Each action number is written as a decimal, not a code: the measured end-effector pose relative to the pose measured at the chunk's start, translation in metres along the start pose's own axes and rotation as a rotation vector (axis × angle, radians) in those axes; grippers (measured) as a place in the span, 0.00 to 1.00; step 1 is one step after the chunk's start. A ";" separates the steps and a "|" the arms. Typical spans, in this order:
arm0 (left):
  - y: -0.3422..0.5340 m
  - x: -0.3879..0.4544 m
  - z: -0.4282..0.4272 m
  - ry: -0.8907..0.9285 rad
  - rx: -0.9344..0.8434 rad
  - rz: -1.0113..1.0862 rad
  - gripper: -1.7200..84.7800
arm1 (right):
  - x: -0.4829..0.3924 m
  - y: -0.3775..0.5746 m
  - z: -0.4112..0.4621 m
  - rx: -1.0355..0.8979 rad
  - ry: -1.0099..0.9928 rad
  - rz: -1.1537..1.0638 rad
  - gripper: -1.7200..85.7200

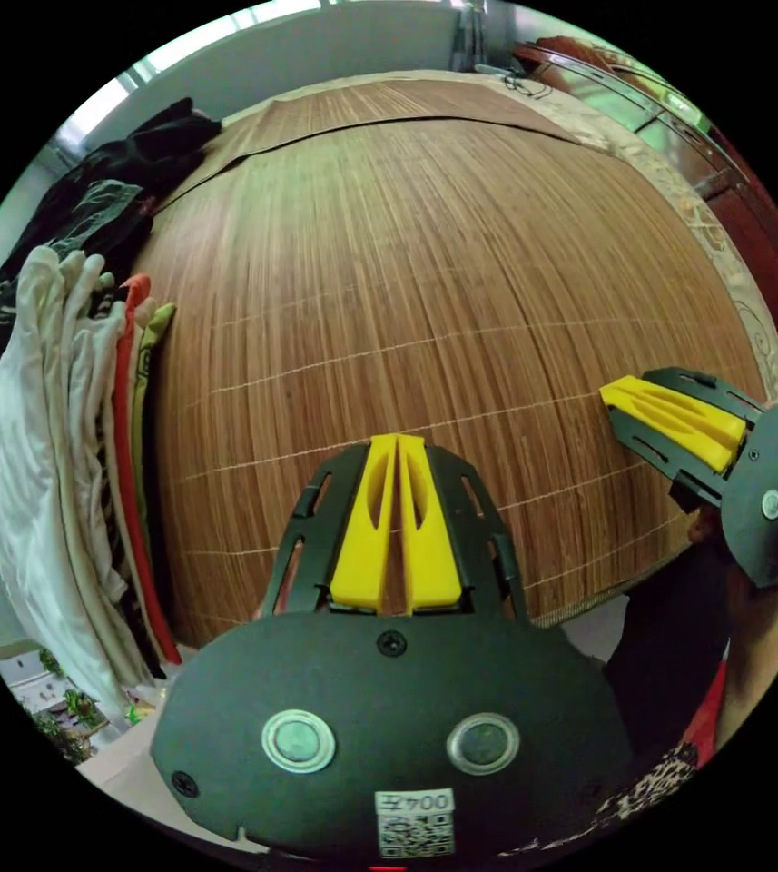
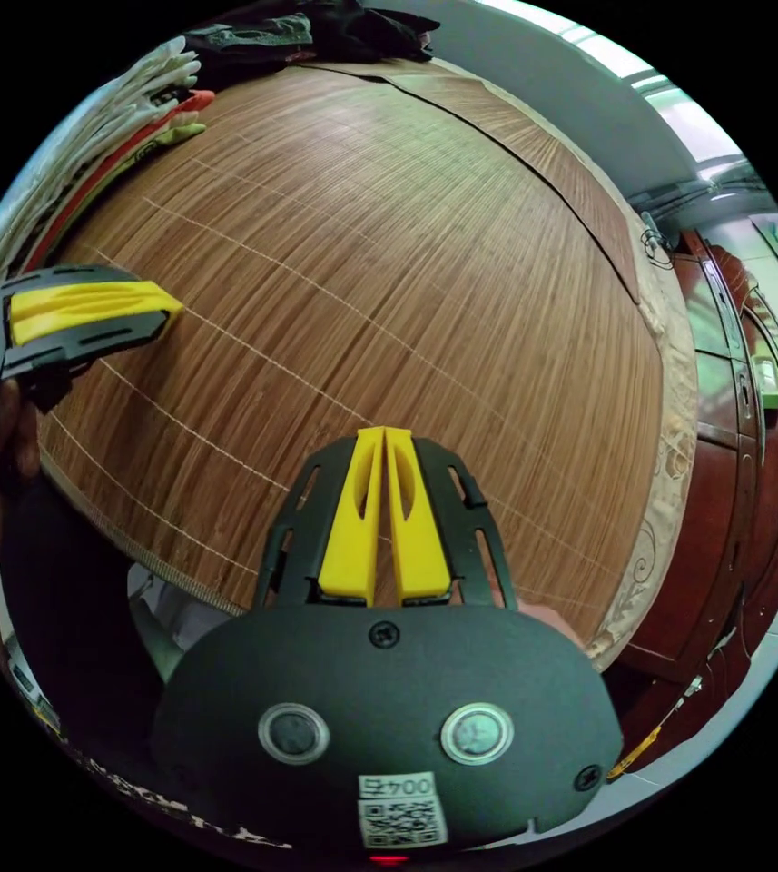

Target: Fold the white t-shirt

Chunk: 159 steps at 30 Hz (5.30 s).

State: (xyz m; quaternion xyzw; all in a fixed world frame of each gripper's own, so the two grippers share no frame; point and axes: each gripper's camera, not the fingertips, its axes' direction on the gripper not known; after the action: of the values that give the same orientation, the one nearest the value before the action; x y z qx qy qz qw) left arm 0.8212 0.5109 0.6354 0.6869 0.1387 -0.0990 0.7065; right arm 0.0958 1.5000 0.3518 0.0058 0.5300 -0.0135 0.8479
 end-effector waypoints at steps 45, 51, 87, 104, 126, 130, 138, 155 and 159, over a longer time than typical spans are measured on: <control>0.072 -0.067 0.135 0.221 0.017 -0.138 0.02 | 0.051 0.032 0.031 0.121 -0.073 0.267 0.15; 0.080 -0.063 0.138 0.259 0.058 -0.108 0.03 | 0.053 0.023 0.049 0.116 -0.129 0.278 0.15; 0.075 0.024 0.121 0.081 0.148 -0.237 0.02 | 0.064 -0.024 0.101 0.140 -0.267 0.301 0.19; 0.078 0.113 0.097 -0.190 0.177 -0.159 0.03 | 0.062 -0.027 0.102 0.049 -0.215 0.378 0.21; 0.092 0.195 0.057 -0.344 0.201 -0.509 0.04 | 0.052 0.012 0.092 0.105 -0.259 0.390 0.20; 0.093 0.205 0.054 -0.422 0.188 -0.502 0.04 | 0.052 0.026 0.092 0.177 -0.250 0.439 0.18; 0.095 0.219 0.054 -0.398 0.170 -0.450 0.04 | 0.040 0.052 0.089 0.276 -0.215 0.436 0.18; 0.095 0.214 0.048 -0.279 0.192 -0.385 0.02 | 0.019 0.050 0.082 0.250 -0.228 0.393 0.25; 0.094 0.215 0.048 -0.283 0.196 -0.409 0.02 | 0.020 0.047 0.083 0.249 -0.232 0.386 0.25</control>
State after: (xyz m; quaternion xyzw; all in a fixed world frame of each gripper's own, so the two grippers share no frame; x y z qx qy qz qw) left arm 1.0578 0.4774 0.6537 0.6888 0.1643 -0.3479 0.6144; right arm 0.1804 1.5450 0.3701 0.2096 0.4127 0.0832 0.8825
